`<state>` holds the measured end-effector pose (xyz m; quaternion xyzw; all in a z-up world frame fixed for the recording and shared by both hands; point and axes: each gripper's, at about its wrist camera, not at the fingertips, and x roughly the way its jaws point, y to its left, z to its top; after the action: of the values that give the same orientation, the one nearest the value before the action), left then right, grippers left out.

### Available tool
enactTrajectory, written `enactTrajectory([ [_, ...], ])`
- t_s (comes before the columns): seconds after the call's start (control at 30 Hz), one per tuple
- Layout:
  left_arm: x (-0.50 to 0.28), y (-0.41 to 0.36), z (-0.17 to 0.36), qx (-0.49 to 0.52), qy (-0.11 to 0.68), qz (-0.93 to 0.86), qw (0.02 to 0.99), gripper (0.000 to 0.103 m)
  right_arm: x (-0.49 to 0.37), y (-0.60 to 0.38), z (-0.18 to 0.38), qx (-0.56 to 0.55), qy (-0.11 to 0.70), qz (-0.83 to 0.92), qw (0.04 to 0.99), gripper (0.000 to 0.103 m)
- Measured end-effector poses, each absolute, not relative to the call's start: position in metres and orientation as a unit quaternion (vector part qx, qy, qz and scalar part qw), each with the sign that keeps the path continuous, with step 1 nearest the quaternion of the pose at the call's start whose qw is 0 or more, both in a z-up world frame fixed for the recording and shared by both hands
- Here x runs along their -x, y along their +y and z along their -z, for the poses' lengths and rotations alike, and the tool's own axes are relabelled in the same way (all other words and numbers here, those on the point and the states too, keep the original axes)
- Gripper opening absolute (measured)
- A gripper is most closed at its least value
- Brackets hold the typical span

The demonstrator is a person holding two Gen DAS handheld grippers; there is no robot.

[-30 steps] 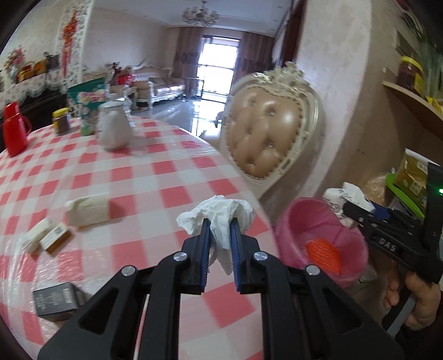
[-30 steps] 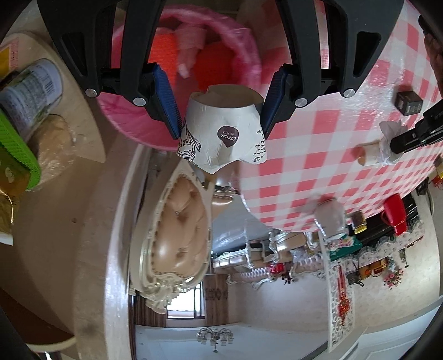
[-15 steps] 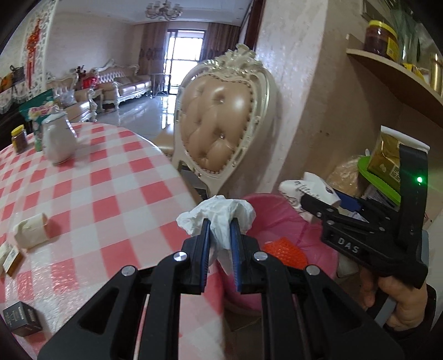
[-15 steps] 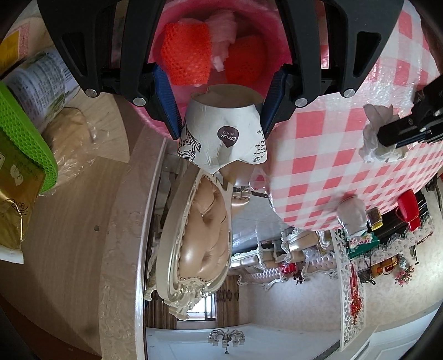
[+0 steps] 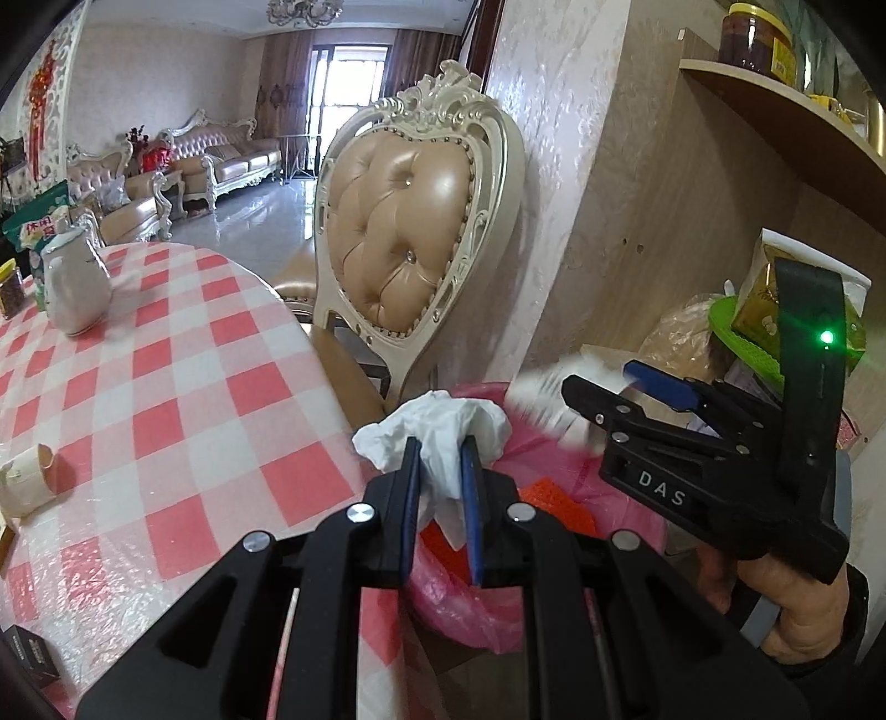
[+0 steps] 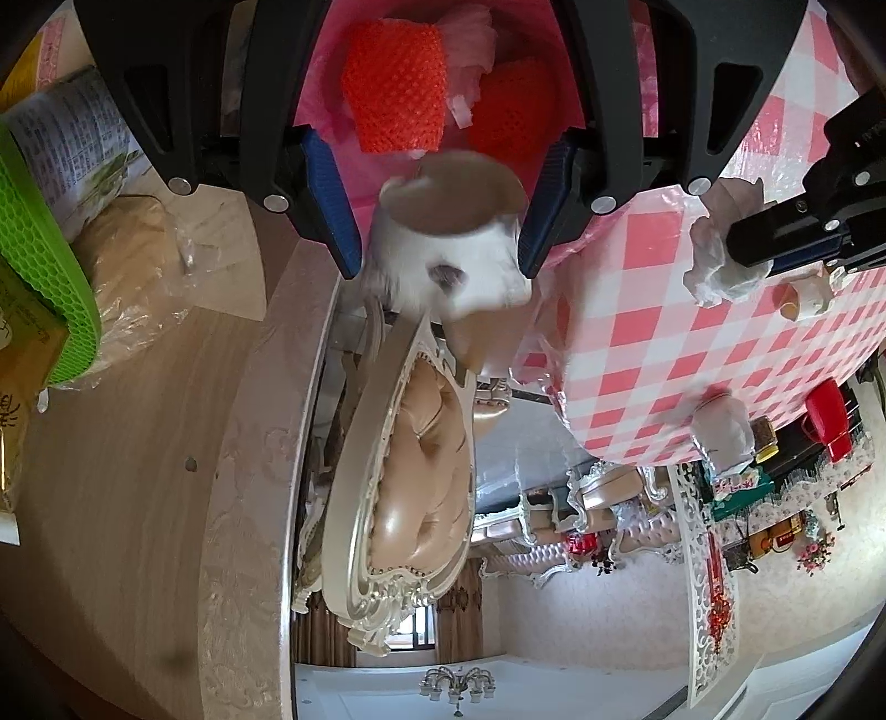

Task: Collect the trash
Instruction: 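Carry the tissue and paper cup over the pink bin and open both tools, then move both open tools back over the table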

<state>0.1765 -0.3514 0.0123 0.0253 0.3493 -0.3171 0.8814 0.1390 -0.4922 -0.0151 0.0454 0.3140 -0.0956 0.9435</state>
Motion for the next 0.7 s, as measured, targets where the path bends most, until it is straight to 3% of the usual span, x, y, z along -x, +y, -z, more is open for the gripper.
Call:
enactTrajectory([
  [0.03,-0.178,-0.353,-0.011,-0.025,0.351,0.318,0.880,0.014,-0.138,-0.494,0.015,-0.047,0.313,0.098,0.943,0.065],
  [0.43,-0.192,-0.372,-0.001,-0.021,0.364,0.347,0.864,0.014,-0.112,-0.507,0.003,-0.072,0.292,0.115,0.947,0.073],
  [0.53,-0.193,-0.375,0.000,-0.012,0.368,0.367,0.854,0.021,-0.106,-0.506,-0.003,-0.073,0.284,0.116,0.949,0.074],
  [0.57,-0.195,-0.375,0.000,-0.007,0.371,0.367,0.853,0.033,-0.104,-0.507,-0.005,-0.073,0.282,0.116,0.950,0.075],
  [0.7,-0.196,-0.371,0.002,-0.005,0.372,0.363,0.854,0.035,-0.102,-0.507,-0.006,-0.073,0.281,0.116,0.950,0.077],
])
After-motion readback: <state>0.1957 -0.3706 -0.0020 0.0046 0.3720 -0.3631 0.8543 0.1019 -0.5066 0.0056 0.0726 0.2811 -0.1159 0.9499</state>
